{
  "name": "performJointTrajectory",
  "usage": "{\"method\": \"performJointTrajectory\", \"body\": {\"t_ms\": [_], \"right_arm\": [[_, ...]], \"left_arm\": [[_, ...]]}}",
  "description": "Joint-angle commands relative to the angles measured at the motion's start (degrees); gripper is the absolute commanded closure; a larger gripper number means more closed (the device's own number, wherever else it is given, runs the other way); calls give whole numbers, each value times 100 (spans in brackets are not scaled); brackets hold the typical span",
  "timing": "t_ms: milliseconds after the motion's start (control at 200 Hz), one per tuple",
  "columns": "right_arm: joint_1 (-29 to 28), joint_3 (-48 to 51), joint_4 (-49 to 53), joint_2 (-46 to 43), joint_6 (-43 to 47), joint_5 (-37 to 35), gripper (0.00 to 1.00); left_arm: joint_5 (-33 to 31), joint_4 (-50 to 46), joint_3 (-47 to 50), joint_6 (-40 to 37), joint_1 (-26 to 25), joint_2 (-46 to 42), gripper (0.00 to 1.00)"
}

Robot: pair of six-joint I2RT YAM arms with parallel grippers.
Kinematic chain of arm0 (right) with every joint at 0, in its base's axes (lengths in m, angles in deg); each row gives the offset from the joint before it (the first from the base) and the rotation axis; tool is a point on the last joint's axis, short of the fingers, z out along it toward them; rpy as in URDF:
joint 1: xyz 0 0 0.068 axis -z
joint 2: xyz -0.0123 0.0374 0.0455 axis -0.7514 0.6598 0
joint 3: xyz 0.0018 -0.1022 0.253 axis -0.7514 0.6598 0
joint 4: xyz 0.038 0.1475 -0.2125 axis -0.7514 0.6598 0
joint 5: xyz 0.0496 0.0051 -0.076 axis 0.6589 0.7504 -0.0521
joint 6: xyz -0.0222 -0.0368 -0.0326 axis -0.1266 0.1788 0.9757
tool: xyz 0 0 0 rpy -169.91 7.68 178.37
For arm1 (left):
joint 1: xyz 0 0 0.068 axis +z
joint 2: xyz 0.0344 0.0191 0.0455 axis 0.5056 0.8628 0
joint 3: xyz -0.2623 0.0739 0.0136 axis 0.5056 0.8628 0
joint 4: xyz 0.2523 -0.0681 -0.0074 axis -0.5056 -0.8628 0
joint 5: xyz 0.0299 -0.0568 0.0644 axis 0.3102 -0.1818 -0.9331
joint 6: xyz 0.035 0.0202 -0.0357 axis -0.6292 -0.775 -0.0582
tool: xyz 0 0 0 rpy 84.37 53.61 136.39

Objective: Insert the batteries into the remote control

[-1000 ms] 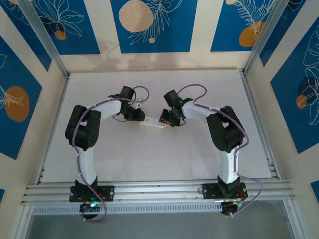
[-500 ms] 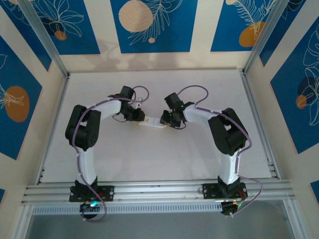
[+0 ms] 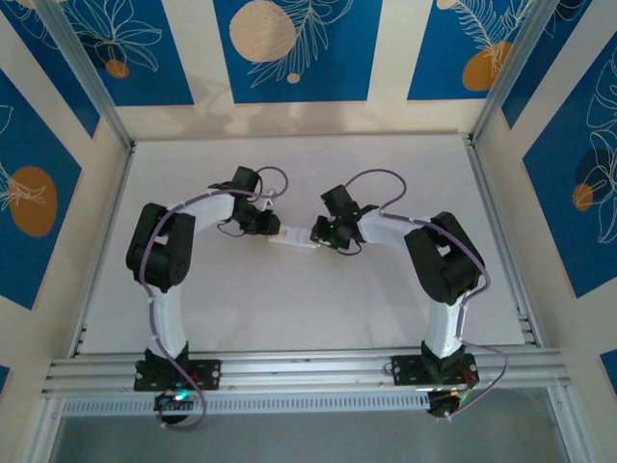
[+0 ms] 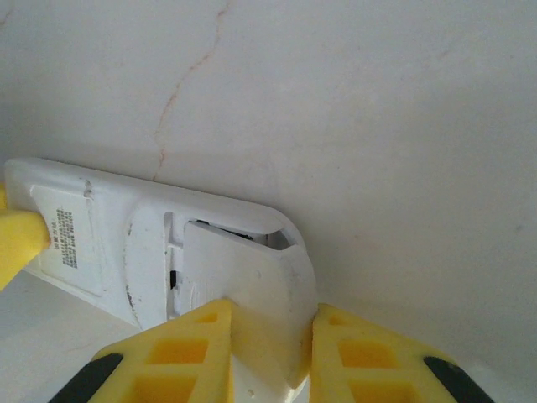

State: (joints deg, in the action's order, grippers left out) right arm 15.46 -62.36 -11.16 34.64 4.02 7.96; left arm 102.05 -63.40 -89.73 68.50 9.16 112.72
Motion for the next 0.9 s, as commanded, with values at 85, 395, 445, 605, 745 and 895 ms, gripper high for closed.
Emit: {"method": "performJointTrajectory", "body": {"t_ms": [85,395,445,605,745,895], "right_arm": [[-245,182,-2061,236,376,328,77],[-234,454,-2878,72,446,186,78],[-225,468,-2979,63,456,254,78],[-225,522,-3338,123,567,329,79],[-162,747,-3654,98,531,378,79],[-76,756,-3766,158,531,729,79]], "left_arm": [[348,3,303,-105,-261,447,75],[407,50,391,19,-261,427,75],[448,-14,341,20,-261,426,76],[302,12,365,-8,-265,233,76],[26,313,467,-13,-254,183,78],[-42,616,584,-85,-261,58,79]]}}
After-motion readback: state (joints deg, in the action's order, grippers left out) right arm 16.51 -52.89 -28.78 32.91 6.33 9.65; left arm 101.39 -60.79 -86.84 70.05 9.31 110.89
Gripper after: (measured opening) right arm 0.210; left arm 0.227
